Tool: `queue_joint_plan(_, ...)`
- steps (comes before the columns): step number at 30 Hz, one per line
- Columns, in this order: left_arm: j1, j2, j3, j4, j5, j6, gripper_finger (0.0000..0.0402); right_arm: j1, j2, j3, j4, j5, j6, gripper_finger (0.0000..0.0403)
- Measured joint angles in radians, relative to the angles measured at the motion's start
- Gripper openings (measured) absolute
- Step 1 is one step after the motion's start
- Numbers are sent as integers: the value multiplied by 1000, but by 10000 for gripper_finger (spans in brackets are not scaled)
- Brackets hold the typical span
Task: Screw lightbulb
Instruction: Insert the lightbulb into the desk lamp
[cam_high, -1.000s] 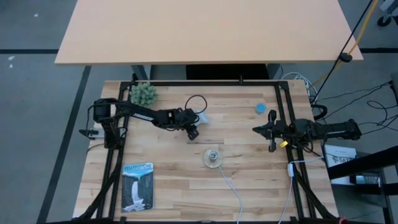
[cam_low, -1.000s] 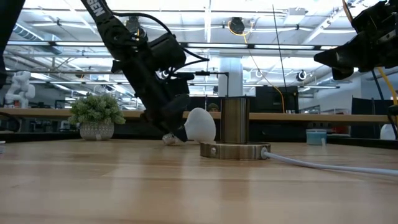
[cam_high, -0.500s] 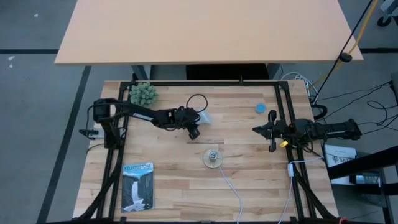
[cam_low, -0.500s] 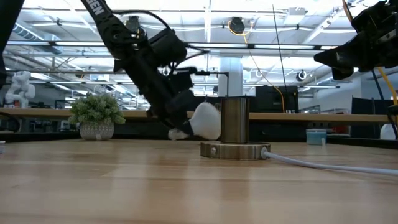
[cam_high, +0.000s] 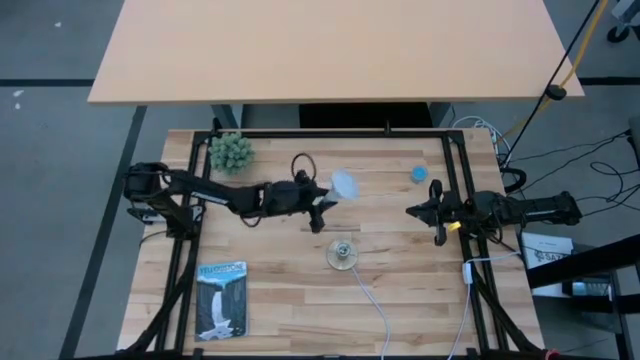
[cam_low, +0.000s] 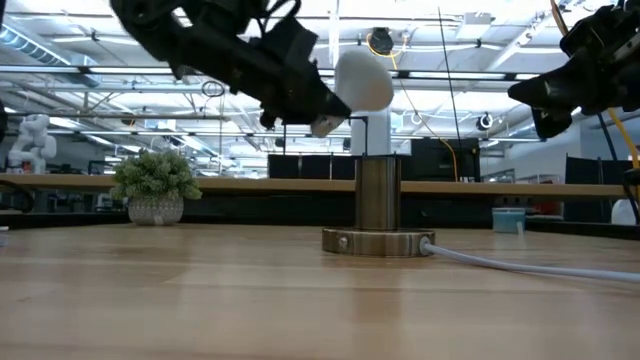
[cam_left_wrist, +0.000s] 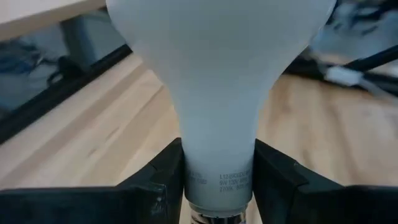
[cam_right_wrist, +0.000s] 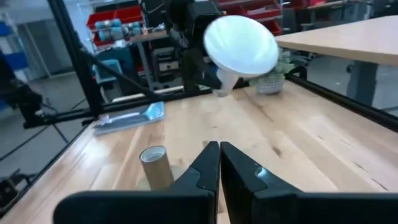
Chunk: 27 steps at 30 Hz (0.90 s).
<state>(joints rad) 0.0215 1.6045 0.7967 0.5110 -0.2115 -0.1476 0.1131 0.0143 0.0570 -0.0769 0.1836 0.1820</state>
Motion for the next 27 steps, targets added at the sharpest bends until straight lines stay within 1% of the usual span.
queue_joint_plan(2, -30, 13, -28, 120, -8, -5, 144, 0, 17, 0, 1, 0, -4, 3)
queue_joint_plan(5, -72, 16, -71, 237, -31, -3, 144, 0, 61, 7, 15, 0, 28, 1)
queue_joint_plan(9, -106, 15, -82, 289, -44, -2, 144, 0, 174, 75, 14, 0, 68, 1)
queue_joint_plan(13, -132, 32, -83, 303, -43, -5, 144, 0, 356, 194, -42, -1, 58, 0)
queue_joint_plan(16, -146, 53, -83, 366, -43, -11, 144, 1, 509, 302, -168, -7, 70, 0)
queue_joint_plan(18, -156, 78, -83, 402, -43, -30, 144, 7, 611, 369, -271, -16, 109, 0)
queue_joint_plan(22, -180, 151, -81, 449, -44, -75, 144, 38, 800, 468, -421, -93, 214, 0)
queue_joint_plan(25, -197, 207, -65, 490, -44, -89, 147, 69, 919, 495, -420, -111, 292, 0)
queue_joint_plan(27, -207, 239, -48, 509, -47, -89, 149, 87, 988, 495, -381, -104, 328, 0)
